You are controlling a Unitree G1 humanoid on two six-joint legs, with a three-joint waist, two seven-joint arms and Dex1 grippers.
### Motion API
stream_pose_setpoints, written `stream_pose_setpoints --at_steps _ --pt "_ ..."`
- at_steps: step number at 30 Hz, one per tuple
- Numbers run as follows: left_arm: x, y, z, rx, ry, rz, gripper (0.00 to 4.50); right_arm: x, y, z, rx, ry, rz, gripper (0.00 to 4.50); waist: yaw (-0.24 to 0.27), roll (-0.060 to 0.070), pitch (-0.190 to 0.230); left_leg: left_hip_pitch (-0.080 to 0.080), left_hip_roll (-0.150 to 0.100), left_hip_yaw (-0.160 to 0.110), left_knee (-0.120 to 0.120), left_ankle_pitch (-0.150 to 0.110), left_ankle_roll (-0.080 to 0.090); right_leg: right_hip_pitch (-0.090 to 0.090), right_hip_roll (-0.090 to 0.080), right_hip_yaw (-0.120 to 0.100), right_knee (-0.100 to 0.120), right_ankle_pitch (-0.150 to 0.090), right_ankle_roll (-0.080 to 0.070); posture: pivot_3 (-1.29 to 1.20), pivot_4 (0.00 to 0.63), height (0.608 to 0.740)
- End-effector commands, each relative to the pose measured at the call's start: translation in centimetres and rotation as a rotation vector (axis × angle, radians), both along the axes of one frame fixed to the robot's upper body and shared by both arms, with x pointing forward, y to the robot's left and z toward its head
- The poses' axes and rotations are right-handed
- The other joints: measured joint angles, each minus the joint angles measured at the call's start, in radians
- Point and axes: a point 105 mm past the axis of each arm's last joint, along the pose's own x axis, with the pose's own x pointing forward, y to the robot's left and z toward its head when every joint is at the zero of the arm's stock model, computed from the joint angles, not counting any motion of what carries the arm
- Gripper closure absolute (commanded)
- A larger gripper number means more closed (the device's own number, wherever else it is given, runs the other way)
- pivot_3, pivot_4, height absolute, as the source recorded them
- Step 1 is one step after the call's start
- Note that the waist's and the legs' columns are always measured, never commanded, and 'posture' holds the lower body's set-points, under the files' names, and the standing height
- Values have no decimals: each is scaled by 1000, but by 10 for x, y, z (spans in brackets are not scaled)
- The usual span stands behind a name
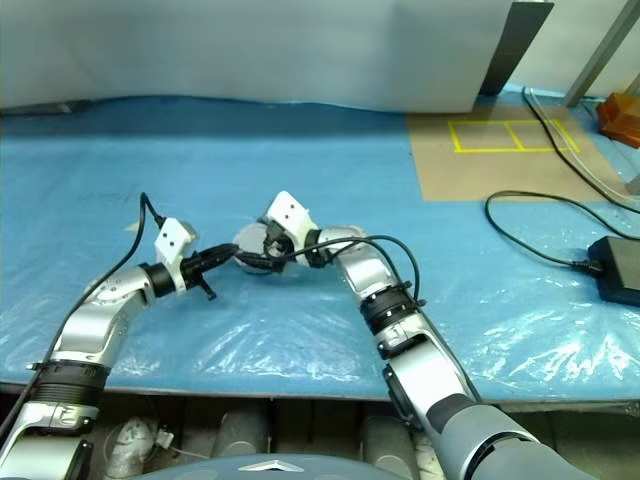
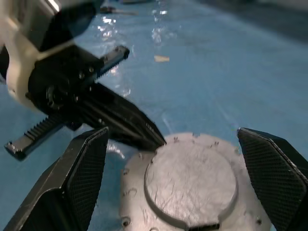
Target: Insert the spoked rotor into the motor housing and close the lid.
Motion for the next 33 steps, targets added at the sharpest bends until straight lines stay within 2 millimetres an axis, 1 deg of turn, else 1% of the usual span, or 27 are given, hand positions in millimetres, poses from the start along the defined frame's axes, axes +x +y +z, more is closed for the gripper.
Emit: stream_pose_setpoints --at_steps 1,4,6,9,11,13,16,19,21,23,25,28,33 --pt "-3 -2 -14 19 50 -8 4500 1 4 29 70 -129 0 54 0 0 0 0 0 0 0 0 0 0 0 0 0 0 0 0 150 740" --pt "-2 -2 -14 19 49 -7 4500 8 0 30 93 -109 -44 54 0 0 0 0 0 0 0 0 0 0 0 0 0 -1 -1 0 150 740" --pt "-2 -2 -14 21 49 -9 4500 16 -5 32 129 -36 -86 54 0 0 0 0 0 0 0 0 0 0 0 0 0 -1 -1 0 150 740" --pt "-3 -3 -14 20 51 -13 4500 28 -22 38 238 252 -125 54 0 0 0 0 0 0 0 0 0 0 0 0 0 -1 -1 0 150 740" --pt "-3 -3 -14 20 52 -15 4500 27 -35 37 257 423 -92 54 2 0 0 0 0 0 0 0 0 0 0 0 0 -1 -1 0 150 740" --pt "-4 -3 -15 20 52 -15 4500 24 -49 31 239 488 -81 54 5 0 0 0 -1 0 0 0 0 1 0 0 -1 -1 -1 0 150 740" --pt "-4 -3 -15 20 52 -15 4500 24 -67 11 210 602 -121 54 4 0 0 0 0 0 -1 0 0 2 0 -1 -2 1 2 0 150 740" --pt "-4 -3 -15 21 53 -16 4500 20 -76 -2 252 746 -135 54 3 0 0 0 0 0 -2 0 0 2 0 -1 -2 1 2 0 150 740" --pt "-5 -3 -15 21 54 -17 4500 19 -80 -12 287 857 -153 54 3 0 0 0 0 0 -2 0 0 1 0 -1 -2 1 1 0 150 740" --pt "-5 -2 -16 23 55 -14 4500 16 -80 -27 279 944 -173 54 4 0 0 1 0 0 -2 0 0 2 0 -1 -2 -1 -1 0 150 740" --pt "-6 -1 -16 24 56 -13 4500 11 -78 -38 261 1004 -173 54 4 0 0 1 0 0 -2 0 0 2 -1 -1 -2 -1 -1 0 150 740" --pt "-6 -1 -17 25 55 -11 4500 3 -72 -44 224 1045 -149 54 4 0 0 1 0 1 -2 0 0 2 -1 -1 -2 -1 -2 0 150 740" --pt "-5 -2 -17 21 51 -9 4500 3 -68 -52 213 1062 -171 54 3 0 0 2 0 1 -2 0 0 2 -1 -1 -2 -1 -2 0 150 740"
